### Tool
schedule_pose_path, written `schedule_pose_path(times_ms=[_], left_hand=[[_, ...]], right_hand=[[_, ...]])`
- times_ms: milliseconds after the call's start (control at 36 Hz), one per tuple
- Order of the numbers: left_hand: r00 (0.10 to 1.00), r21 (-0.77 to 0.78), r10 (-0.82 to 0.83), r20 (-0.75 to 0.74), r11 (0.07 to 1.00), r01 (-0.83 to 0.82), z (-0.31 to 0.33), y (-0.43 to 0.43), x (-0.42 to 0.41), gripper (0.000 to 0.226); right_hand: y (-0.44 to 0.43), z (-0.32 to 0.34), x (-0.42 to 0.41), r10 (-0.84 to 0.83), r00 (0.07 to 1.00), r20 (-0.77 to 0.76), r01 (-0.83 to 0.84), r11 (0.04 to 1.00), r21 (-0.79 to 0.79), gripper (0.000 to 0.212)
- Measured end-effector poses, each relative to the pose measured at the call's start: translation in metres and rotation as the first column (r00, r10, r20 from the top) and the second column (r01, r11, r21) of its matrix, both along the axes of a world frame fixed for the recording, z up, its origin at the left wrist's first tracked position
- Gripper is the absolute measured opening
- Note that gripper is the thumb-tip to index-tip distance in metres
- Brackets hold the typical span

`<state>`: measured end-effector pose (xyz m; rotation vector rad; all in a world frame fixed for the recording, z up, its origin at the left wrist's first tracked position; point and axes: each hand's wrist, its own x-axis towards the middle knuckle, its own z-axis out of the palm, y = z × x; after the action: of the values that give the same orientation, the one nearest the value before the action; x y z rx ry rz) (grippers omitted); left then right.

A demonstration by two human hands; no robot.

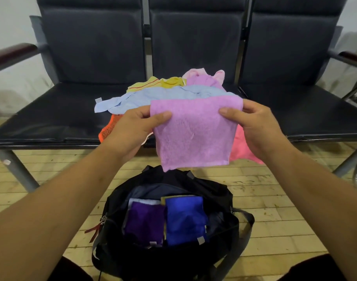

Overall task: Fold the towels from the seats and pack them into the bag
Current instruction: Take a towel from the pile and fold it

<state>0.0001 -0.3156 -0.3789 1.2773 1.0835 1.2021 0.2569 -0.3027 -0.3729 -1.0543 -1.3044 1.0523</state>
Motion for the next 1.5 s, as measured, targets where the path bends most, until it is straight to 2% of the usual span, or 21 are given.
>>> schedule_pose_path(times_ms=[56,167,250,333,444,556,639,750,861,1000,1083,1194,1222,1250,1278,1306,1333,1361,1389,1417,1500], left_hand=[[0.999,-0.010,-0.016,0.051,1.000,0.016,0.000,-0.002,0.002,0.031],[0.999,0.032,-0.008,0.053,0.999,0.007,-0.003,-0.002,0.006,0.019],[0.998,0.027,-0.012,0.056,1.000,0.011,-0.007,0.002,0.007,0.021],[0.991,-0.025,-0.052,0.127,0.998,0.056,-0.014,0.005,0.008,0.029],[0.968,-0.102,-0.098,0.232,0.987,0.125,-0.028,0.006,0.012,0.039],[0.968,-0.219,-0.056,0.246,0.969,0.112,-0.059,0.008,0.010,0.041],[0.980,-0.292,-0.038,0.197,0.952,0.095,-0.096,0.010,0.007,0.048],[0.992,-0.422,-0.013,0.129,0.904,0.067,-0.151,0.013,-0.002,0.045],[0.998,-0.548,0.022,0.061,0.836,0.015,-0.217,0.015,-0.005,0.049],[0.995,-0.689,-0.045,-0.089,0.724,-0.029,-0.285,0.013,0.002,0.075],[0.999,-0.720,-0.028,-0.031,0.694,-0.002,-0.322,0.016,0.007,0.062],[0.999,-0.733,0.034,0.013,0.680,-0.014,-0.349,0.019,0.013,0.054],[0.999,-0.747,0.046,0.012,0.664,-0.022,-0.355,0.018,0.016,0.057],[0.999,-0.755,0.035,-0.001,0.656,-0.024,-0.364,0.017,0.017,0.062],[0.999,-0.757,-0.018,-0.046,0.653,-0.023,-0.366,0.014,0.021,0.066],[0.987,-0.759,-0.117,-0.106,0.652,-0.004,-0.372,0.010,0.023,0.070],[0.952,-0.756,-0.238,-0.193,0.654,0.010,-0.376,0.006,0.025,0.073],[0.899,-0.743,-0.322,-0.296,0.669,-0.005,-0.381,0.004,0.027,0.074],[0.860,-0.720,-0.349,-0.373,0.694,-0.031,-0.388,0.002,0.027,0.075],[0.848,-0.702,-0.334,-0.412,0.710,-0.061,-0.391,0.001,0.027,0.076],[0.834,-0.673,-0.294,-0.467,0.730,-0.120,-0.398,-0.003,0.025,0.070]], right_hand=[[0.000,0.000,-0.002,0.055,0.994,-0.098,-0.059,0.997,-0.042,0.022],[-0.004,0.002,-0.004,0.112,0.968,-0.227,-0.137,0.986,-0.098,0.020],[-0.010,0.009,-0.004,0.147,0.952,-0.268,-0.185,0.975,-0.124,0.021],[-0.011,0.009,-0.002,0.189,0.917,-0.352,-0.259,0.952,-0.164,0.028],[-0.010,-0.006,-0.007,0.241,0.917,-0.318,-0.319,0.921,-0.222,0.027],[0.001,-0.039,-0.011,0.239,0.933,-0.270,-0.323,0.888,-0.328,0.049],[0.006,-0.072,-0.017,0.174,0.959,-0.222,-0.257,0.864,-0.434,0.042],[0.010,-0.134,-0.024,0.158,0.979,-0.132,-0.205,0.780,-0.591,0.042],[0.007,-0.200,-0.036,0.073,0.996,0.047,-0.020,0.719,-0.695,0.041],[0.006,-0.279,-0.035,0.130,0.944,0.304,0.146,0.661,-0.736,0.044],[0.010,-0.304,-0.034,0.176,0.902,0.394,0.184,0.669,-0.720,0.042],[0.021,-0.336,-0.030,0.138,0.911,0.388,0.200,0.676,-0.709,0.037],[0.024,-0.344,-0.036,0.073,0.906,0.418,0.258,0.686,-0.680,0.031],[0.027,-0.353,-0.041,-0.068,0.857,0.511,0.405,0.702,-0.585,0.023],[0.028,-0.360,-0.043,-0.290,0.740,0.607,0.612,0.663,-0.430,0.018],[0.029,-0.367,-0.044,-0.380,0.639,0.669,0.718,0.606,-0.342,0.020],[0.024,-0.371,-0.044,-0.211,0.666,0.715,0.648,0.639,-0.415,0.027],[0.017,-0.381,-0.042,0.059,0.738,0.672,0.468,0.672,-0.573,0.032],[0.011,-0.392,-0.037,0.264,0.727,0.634,0.353,0.649,-0.674,0.035],[0.007,-0.396,-0.031,0.324,0.714,0.620,0.326,0.630,-0.705,0.037],[0.001,-0.399,-0.023,0.310,0.693,0.651,0.364,0.630,-0.687,0.032]])
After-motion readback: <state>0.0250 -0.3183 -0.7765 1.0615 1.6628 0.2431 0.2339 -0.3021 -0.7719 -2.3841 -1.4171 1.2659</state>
